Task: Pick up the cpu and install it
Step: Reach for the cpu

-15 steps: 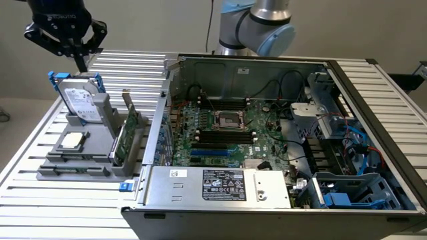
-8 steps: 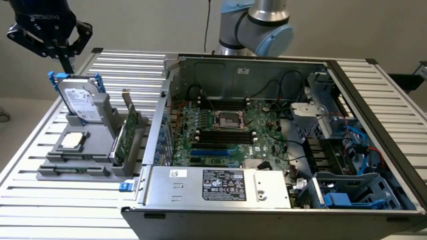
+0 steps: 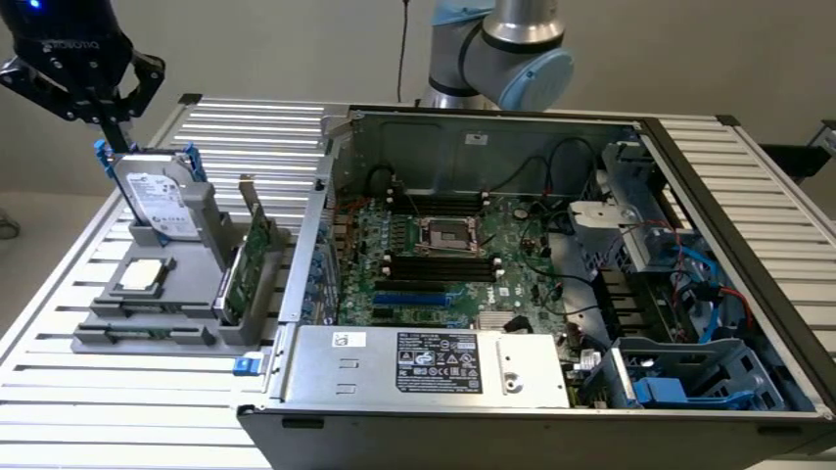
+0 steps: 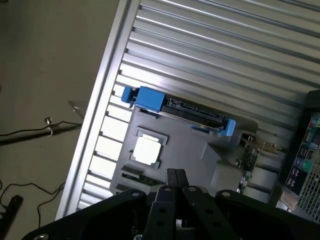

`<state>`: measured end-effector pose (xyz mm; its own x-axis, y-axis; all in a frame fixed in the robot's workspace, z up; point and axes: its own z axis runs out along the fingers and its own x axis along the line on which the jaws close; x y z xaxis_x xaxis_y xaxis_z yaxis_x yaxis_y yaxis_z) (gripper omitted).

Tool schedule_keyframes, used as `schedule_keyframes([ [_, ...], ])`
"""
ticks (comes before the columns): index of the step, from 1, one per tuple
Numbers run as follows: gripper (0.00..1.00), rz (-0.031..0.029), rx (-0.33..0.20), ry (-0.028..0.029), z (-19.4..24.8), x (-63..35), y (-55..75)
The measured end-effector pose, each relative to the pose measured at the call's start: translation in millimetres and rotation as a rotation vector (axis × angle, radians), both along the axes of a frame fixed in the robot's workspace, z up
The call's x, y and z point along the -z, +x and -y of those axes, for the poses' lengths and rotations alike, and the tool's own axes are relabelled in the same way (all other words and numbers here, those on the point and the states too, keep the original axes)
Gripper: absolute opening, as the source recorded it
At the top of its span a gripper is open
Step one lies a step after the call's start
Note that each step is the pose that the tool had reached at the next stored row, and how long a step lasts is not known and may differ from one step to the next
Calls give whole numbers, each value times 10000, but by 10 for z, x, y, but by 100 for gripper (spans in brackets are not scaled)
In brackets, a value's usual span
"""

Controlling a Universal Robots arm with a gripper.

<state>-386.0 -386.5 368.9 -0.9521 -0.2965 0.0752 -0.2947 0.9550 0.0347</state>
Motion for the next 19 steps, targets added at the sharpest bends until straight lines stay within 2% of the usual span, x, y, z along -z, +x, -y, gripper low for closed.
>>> schedule_keyframes([
  [5,11,5,421,-15,0,70,-66],
  [19,11,8,1283,-47,-3,187,-328],
])
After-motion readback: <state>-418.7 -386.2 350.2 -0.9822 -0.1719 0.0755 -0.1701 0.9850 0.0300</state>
